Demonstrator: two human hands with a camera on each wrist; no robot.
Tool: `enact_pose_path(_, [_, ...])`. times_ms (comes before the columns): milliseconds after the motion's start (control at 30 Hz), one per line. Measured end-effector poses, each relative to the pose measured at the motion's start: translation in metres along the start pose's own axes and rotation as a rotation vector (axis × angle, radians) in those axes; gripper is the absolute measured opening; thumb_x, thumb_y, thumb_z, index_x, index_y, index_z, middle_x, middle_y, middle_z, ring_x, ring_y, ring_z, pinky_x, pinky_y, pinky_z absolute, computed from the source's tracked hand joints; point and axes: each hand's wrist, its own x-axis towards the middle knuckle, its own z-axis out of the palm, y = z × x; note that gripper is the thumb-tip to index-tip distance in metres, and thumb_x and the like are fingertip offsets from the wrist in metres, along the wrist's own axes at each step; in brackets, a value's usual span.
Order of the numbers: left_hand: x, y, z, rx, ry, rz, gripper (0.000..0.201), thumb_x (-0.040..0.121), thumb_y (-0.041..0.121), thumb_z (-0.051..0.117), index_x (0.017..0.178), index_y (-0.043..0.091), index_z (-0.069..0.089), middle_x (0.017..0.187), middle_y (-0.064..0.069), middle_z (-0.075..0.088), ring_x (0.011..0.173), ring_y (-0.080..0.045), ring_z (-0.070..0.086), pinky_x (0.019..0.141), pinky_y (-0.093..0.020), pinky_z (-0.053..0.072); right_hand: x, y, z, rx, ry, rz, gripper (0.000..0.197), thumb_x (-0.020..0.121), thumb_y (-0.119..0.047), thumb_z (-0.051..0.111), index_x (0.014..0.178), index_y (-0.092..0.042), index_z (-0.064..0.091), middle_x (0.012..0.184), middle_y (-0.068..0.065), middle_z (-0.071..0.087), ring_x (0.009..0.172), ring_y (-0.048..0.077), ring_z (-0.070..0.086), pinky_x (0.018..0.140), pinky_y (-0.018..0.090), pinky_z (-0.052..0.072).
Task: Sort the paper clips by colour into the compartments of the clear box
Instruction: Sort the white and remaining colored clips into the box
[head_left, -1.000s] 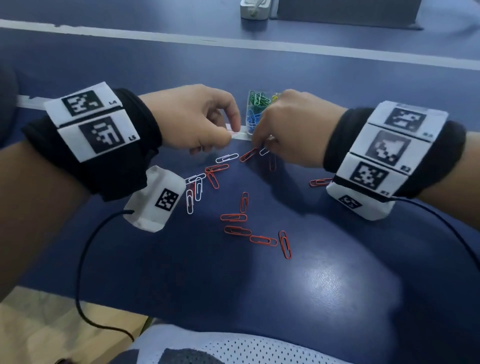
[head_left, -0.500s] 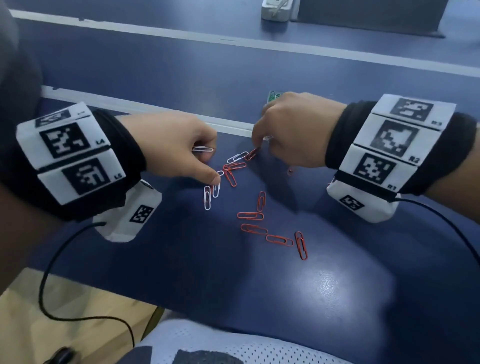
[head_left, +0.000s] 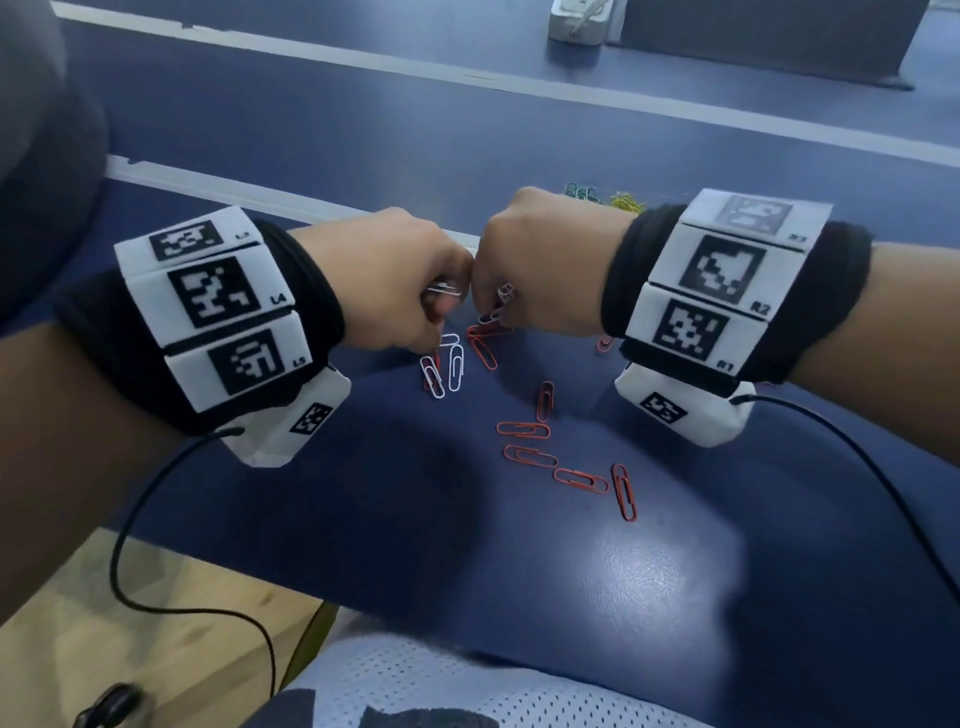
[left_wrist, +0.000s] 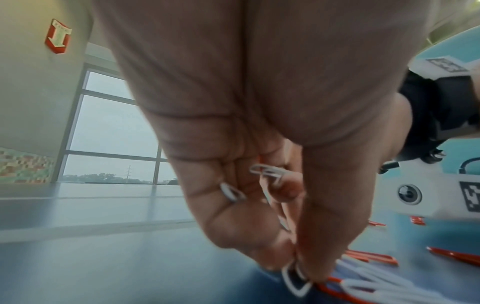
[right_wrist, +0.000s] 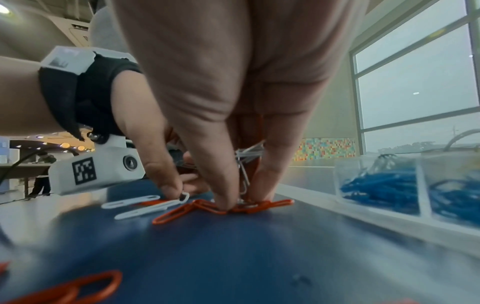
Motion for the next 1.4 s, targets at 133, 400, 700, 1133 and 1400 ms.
enact_pose_path(133, [-0.003,-0.002,-0.002,-0.051,-0.005,-0.005,0.020,0.067,0.016,0.062,0.064,0.019,0.042,0.061,0.002,0.051,0.058,-0.020,0.045,0.057,-0.031,0.040,0.001,-0.005,0.000,0.021,0.001,-0.007,0.021,0.082,-0.011,0.054,0.074,-0.027,0.065,0.057,-0.006,0.032,0.073,0.028,0.045,0.049,0.024,0.026])
enact_pose_path(400, [0.000,-0.004,-0.013,-0.128,0.042,-0.033,0.020,0.070,0.016,0.062,0.062,0.022,0.044,0.058,0.006,0.050,0.056,-0.010,0.045,0.052,-0.026,0.032,0.000,0.004,0.000,0.168,-0.031,0.047,0.024,0.080,-0.018,0.057,0.097,-0.026,0.072,0.060,-0.013,0.045,0.076,0.020,0.051,0.066,0.024,0.037])
enact_pose_path(700, [0.029,0.025,-0.019,-0.318,0.021,0.052,0.016,0.073,0.007,0.058,0.073,0.023,0.057,0.056,0.009,0.062,0.049,-0.008,0.059,0.055,-0.019,0.043,-0.027,0.060,-0.017,0.403,0.023,0.405,0.017,0.076,-0.016,0.061,0.081,-0.026,0.073,0.048,-0.010,0.063,0.040,-0.007,0.052,0.055,0.009,0.046])
enact_pose_path(1133, [0.090,0.094,-0.032,-0.439,0.066,0.016,0.016,0.076,0.008,0.063,0.071,0.022,0.064,0.080,-0.006,0.073,0.057,-0.013,0.068,0.064,-0.026,0.060,-0.051,0.099,-0.012,0.672,0.107,0.712,0.020,0.077,-0.007,0.067,0.095,-0.012,0.072,0.076,0.006,0.072,0.066,0.012,0.068,0.074,0.026,0.056])
enact_pose_path(1400, [0.090,0.108,-0.037,-0.402,0.087,-0.019,0.015,0.076,0.011,0.064,0.067,0.022,0.066,0.073,-0.001,0.069,0.065,-0.016,0.063,0.066,-0.023,0.054,-0.064,0.095,-0.017,0.828,0.205,0.707,0.026,0.083,-0.005,0.053,0.103,-0.013,0.068,0.080,0.008,0.073,0.080,0.023,0.072,0.084,0.037,0.057])
